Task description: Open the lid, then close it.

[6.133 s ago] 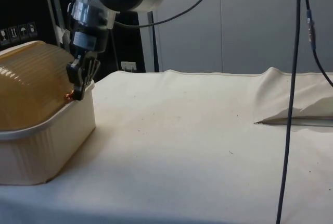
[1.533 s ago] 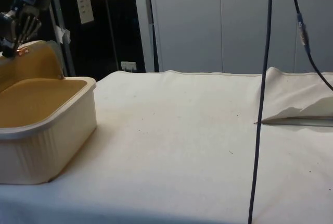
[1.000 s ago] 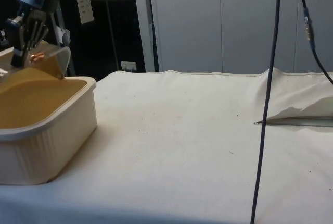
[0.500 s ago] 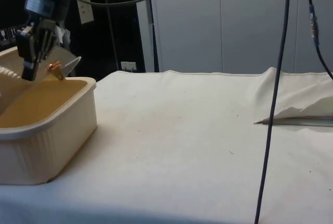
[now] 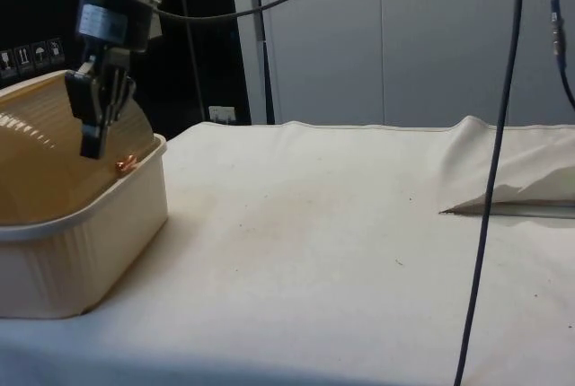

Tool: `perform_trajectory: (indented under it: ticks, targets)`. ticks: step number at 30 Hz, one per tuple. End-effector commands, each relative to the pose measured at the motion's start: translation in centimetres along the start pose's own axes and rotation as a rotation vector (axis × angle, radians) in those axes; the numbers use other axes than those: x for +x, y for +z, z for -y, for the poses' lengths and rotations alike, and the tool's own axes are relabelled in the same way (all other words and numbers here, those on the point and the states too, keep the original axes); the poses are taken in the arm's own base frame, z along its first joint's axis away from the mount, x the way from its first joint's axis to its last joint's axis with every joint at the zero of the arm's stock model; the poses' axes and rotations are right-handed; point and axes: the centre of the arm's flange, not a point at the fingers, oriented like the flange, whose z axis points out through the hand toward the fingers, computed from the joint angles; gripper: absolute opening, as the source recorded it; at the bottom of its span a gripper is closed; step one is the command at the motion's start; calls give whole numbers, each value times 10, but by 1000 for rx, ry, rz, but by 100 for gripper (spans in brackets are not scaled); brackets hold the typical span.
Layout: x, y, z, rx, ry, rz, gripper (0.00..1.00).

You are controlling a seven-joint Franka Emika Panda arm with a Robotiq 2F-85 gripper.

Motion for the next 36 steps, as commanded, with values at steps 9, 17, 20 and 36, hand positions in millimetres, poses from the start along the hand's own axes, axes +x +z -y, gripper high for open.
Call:
perform_trajectory:
  ticks: [9,17,20,36]
  targets:
    - [-18,2,-15,-4,16,63,0]
    - [-27,8,-38,-25,26,115,0]
    - [-30,10,-46,-32,28,133,0]
    - [-48,24,-89,-68,54,196,0]
